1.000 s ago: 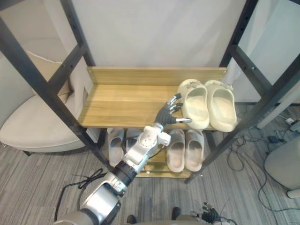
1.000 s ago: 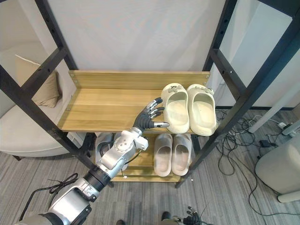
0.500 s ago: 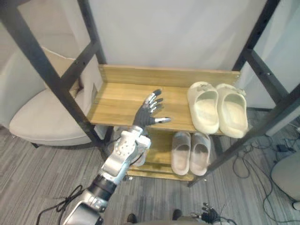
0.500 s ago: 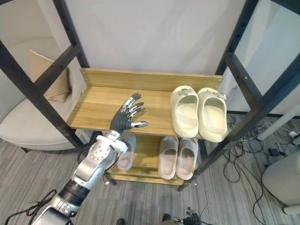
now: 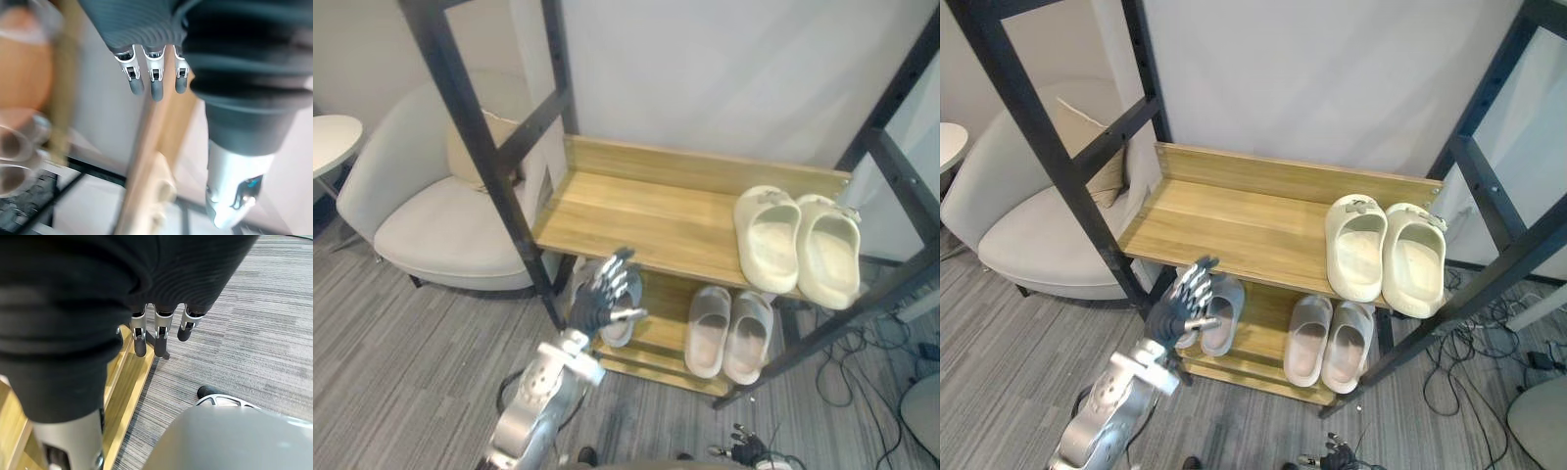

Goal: Organize the slippers on the shoe rack

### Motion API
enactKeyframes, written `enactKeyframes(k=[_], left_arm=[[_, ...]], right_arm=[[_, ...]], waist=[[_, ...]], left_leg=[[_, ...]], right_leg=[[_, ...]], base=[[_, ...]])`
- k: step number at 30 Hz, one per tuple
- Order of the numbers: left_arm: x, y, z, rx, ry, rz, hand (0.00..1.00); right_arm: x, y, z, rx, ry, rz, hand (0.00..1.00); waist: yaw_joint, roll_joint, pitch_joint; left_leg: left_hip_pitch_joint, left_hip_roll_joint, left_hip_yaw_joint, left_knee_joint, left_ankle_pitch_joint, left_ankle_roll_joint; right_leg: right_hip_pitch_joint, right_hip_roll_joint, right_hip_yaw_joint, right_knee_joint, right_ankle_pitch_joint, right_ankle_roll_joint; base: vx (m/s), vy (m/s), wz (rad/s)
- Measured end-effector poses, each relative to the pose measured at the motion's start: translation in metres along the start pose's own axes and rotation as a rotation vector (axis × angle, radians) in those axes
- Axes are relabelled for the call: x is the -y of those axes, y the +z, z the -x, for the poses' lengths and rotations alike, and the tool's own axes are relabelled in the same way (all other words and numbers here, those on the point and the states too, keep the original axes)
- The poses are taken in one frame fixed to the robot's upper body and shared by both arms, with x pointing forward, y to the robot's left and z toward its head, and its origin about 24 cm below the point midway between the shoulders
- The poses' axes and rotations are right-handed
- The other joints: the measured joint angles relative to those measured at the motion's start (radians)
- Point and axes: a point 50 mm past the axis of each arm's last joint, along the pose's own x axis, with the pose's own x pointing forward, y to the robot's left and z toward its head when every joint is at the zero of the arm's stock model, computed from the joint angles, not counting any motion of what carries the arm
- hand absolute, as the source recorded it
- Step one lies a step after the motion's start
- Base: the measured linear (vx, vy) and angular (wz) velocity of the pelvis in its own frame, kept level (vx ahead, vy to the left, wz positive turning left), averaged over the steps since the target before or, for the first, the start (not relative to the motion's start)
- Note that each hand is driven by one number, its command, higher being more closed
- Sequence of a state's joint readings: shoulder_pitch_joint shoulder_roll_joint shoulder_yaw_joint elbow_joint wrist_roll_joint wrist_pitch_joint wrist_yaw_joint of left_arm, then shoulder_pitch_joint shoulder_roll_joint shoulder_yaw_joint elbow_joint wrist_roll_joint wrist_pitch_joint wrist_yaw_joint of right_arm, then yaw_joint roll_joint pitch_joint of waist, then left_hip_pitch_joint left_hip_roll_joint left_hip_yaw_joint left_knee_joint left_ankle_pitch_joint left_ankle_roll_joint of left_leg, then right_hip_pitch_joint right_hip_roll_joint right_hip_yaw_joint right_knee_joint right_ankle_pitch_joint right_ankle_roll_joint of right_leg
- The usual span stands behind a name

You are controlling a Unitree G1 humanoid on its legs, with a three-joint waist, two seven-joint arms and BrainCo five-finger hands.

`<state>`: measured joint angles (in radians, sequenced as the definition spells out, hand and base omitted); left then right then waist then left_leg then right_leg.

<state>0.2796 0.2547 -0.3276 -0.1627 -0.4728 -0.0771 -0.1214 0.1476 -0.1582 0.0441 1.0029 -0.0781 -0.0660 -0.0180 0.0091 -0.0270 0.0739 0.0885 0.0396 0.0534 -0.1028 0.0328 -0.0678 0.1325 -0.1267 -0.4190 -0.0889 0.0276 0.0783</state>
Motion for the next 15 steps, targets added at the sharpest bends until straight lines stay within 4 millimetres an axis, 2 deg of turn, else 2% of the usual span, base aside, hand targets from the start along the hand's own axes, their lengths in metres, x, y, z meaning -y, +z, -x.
enactKeyframes(k=[2,7,12,15], left_arm=[[-0.015,-0.024,0.011,-0.1,0.085,-0.008,0.0],[-0.043,-0.066,0.028,-0.288,0.255,-0.065,0.0],[-0.061,-0.097,0.044,-0.457,0.377,-0.154,0.0],[-0.072,-0.11,0.057,-0.54,0.443,-0.187,0.0]], right_arm=[[0.0,0.0,0.0,0.001,0.0,0.001,0.0],[0.0,0.005,-0.001,0.013,0.0,0.002,0.0],[0.0,0.006,-0.002,0.018,-0.001,0.002,0.0],[0.0,0.01,-0.003,0.028,-0.001,0.002,0.0]], waist=[[0.004,0.0,-0.005],[0.015,-0.003,-0.01],[0.017,-0.004,-0.01],[0.018,-0.004,-0.01]], left_leg=[[0.001,-0.001,-0.008,0.0,0.0,0.0],[0.001,0.001,-0.007,0.0,0.0,0.0],[0.0,0.001,-0.006,0.0,-0.001,-0.001],[0.0,0.002,-0.003,0.0,-0.001,-0.001]], right_leg=[[0.005,0.0,-0.006,0.0,-0.002,-0.002],[0.005,0.002,-0.004,0.0,-0.005,-0.003],[0.005,0.002,-0.003,0.0,-0.006,-0.002],[0.003,0.003,-0.001,0.0,-0.007,-0.003]], base=[[0.02,-0.008,0.12],[0.0,-0.002,0.01],[0.0,0.0,0.0],[0.0,0.0,0.0]])
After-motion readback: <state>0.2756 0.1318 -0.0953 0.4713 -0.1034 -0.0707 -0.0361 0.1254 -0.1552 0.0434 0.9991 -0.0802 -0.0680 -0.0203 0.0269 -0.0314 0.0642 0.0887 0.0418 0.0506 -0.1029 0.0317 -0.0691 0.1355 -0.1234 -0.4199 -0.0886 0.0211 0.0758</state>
